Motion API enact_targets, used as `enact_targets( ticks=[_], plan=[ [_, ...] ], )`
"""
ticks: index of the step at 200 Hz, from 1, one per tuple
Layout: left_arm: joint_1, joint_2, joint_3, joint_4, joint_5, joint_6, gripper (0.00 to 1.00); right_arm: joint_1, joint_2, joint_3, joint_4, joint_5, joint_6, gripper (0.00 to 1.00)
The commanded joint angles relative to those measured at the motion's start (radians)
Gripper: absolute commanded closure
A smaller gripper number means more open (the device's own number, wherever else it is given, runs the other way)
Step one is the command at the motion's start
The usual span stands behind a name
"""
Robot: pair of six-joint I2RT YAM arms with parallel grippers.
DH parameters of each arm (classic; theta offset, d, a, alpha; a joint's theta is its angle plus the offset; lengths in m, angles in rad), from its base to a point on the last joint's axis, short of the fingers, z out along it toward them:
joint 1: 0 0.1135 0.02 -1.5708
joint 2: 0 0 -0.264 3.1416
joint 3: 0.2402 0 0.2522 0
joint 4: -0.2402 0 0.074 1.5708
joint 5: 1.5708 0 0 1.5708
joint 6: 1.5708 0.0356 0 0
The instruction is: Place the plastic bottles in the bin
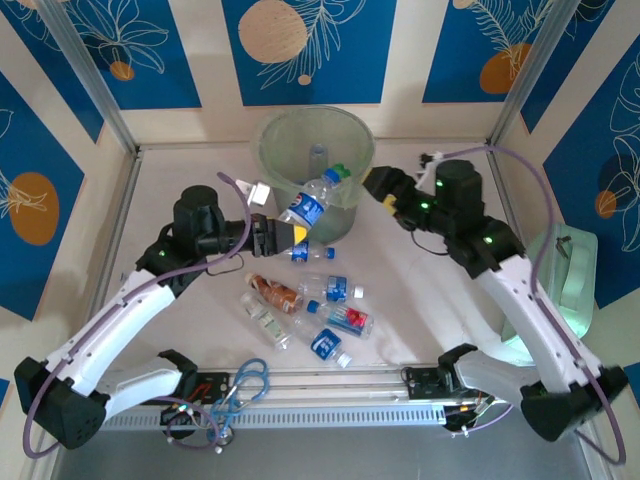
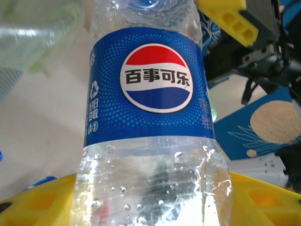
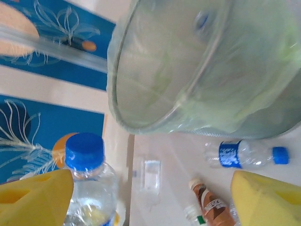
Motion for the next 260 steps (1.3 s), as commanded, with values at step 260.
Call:
enact_targets(
  ticks=[260],
  plan=[
    [0.107,0.881,1.078,-0.540,-0.395,0.332,0.53,-0.135,-0.230,-0.162,-0.190,-0.043,-0.047,0.19]
  ],
)
